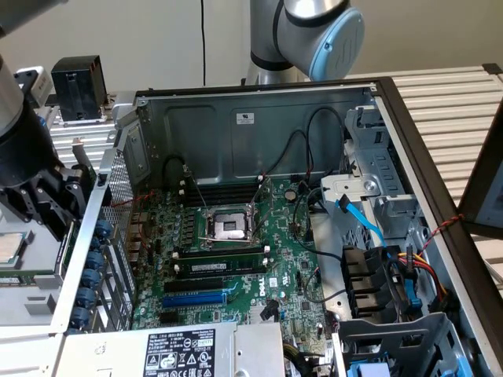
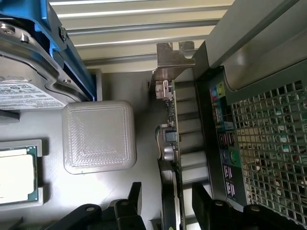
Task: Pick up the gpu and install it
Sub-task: 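Pick up the gpu and move the gpu toward the slot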
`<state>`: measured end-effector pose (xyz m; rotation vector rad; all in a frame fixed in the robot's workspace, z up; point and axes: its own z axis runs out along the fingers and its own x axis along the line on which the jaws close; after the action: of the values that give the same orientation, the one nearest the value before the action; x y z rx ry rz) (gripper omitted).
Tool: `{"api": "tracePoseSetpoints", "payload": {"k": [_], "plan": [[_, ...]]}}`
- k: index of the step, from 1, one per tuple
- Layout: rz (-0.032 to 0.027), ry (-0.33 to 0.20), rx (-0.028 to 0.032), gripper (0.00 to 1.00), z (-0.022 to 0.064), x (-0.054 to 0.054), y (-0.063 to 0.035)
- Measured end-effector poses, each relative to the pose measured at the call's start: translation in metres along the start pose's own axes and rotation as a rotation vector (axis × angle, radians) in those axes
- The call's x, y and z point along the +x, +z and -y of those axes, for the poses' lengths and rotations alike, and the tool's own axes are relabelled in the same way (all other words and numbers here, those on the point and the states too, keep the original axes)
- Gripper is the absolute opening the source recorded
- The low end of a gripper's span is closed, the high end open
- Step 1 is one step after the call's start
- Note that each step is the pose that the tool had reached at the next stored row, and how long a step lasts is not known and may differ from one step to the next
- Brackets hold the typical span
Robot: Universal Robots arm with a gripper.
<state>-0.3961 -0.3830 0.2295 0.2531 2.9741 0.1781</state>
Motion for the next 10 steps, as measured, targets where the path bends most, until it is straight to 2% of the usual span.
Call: {"api": "tracePoseSetpoints", "payload": {"k": [3, 9, 10], "plan": [[0.0005, 0.002, -0.0035, 0.54, 0.0, 0.0009, 0.0019], [0.0005, 0.005, -0.0049, 0.54, 0.0, 0.0012, 0.0022], [0.0005, 0.005, -0.0049, 0.52, 0.0, 0.0012, 0.0021]]}}
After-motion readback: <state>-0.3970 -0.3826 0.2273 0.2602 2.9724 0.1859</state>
